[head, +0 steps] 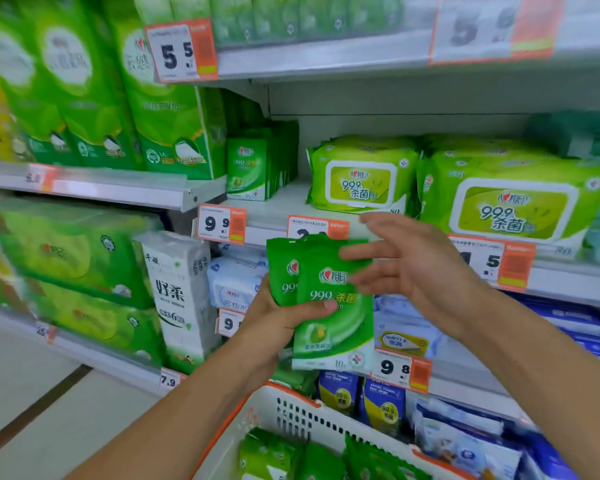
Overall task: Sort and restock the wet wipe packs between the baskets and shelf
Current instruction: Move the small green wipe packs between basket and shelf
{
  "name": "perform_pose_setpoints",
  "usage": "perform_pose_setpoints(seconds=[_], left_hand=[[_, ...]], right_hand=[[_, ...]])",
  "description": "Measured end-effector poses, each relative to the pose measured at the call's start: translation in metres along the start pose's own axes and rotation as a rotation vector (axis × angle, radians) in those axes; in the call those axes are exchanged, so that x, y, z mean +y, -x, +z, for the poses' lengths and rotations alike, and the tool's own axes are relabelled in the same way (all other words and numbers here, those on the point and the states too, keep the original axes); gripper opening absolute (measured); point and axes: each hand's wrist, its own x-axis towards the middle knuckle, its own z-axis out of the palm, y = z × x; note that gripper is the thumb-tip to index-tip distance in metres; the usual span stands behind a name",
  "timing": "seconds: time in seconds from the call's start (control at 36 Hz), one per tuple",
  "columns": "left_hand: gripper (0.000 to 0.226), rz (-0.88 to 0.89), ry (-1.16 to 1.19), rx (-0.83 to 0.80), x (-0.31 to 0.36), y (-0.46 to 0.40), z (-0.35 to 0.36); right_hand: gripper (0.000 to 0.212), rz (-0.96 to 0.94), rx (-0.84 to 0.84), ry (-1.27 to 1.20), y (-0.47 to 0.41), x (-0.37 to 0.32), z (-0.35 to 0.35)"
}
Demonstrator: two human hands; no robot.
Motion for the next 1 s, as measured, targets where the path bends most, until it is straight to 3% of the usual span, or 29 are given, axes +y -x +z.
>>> perform_pose_setpoints(seconds=[0.06, 0.08, 0.14, 0.17, 0.22, 0.25, 0.28, 0.31, 0.36, 0.42, 0.47, 0.56, 0.61, 0.67, 0.75, 0.83, 0.89, 1.0], left_hand=[[0.075, -0.007, 0.049, 0.011, 0.004, 0.002, 0.000], [0.072, -0.007, 0.076, 0.024, 0.007, 0.004, 0.000], [0.069, -0.029, 0.131, 0.030, 0.012, 0.010, 0.003], [0.064, -0.046, 0.155, 0.030, 0.012, 0.013, 0.005], [0.051, -0.123, 0.201, 0.050, 0.021, 0.014, 0.011], [0.038, -0.148, 0.157, 0.092, 0.026, 0.011, 0.014], [0.017, -0.067, 0.097, 0.072, 0.026, 0.009, 0.010], [0.013, 0.000, 0.103, 0.023, 0.033, 0.006, 0.009], [0.030, 0.064, 0.162, -0.021, 0.050, -0.006, 0.002], [0.013, 0.023, -0.092, 0.031, 0.072, -0.017, 0.000], [0.031, 0.056, -0.242, 0.149, 0.097, -0.022, -0.009], [0.045, 0.328, -0.455, 0.347, 0.116, -0.039, -0.051], [0.047, 0.398, -0.683, 0.437, 0.116, -0.056, -0.076], [0.047, 0.439, -0.878, 0.447, 0.106, -0.071, -0.098], [0.047, 0.504, -1.019, 0.481, 0.087, -0.093, -0.121], [0.042, 0.503, -1.255, 0.395, 0.074, -0.116, -0.131], [0.040, 0.521, -1.398, 0.322, 0.067, -0.129, -0.137], [0.054, 0.584, -1.513, 0.357, 0.064, -0.142, -0.150]], right_hand=[[0.029, -0.180, 0.229, 0.343, -0.002, 0.005, -0.011], [0.045, -0.194, 0.246, 0.423, -0.002, 0.010, -0.013], [0.083, -0.031, 0.043, 0.447, 0.003, 0.021, -0.007], [0.085, 0.078, -0.117, 0.359, 0.007, 0.027, 0.001], [0.058, 0.209, -0.321, 0.147, 0.016, 0.036, 0.017], [0.050, 0.209, -0.344, 0.088, 0.019, 0.038, 0.024], [0.047, 0.191, -0.345, 0.046, 0.023, 0.038, 0.028], [0.046, 0.163, -0.341, -0.001, 0.022, 0.038, 0.030], [0.046, 0.141, -0.332, -0.074, 0.020, 0.030, 0.035], [0.048, 0.111, -0.299, -0.067, 0.013, 0.019, 0.041], [0.047, 0.075, -0.279, -0.064, 0.001, 0.001, 0.054], [0.048, 0.028, -0.204, -0.033, -0.040, -0.028, 0.083], [0.078, -0.012, -0.170, 0.018, -0.081, -0.043, 0.105], [0.110, -0.011, -0.136, 0.032, -0.127, -0.048, 0.122], [0.094, -0.083, -0.097, 0.098, -0.192, -0.040, 0.141], [0.116, -0.133, -0.006, 0.258, -0.257, -0.013, 0.149], [0.120, -0.164, 0.031, 0.398, -0.308, 0.018, 0.146], [0.146, -0.179, 0.109, 0.543, -0.326, 0.043, 0.158]])
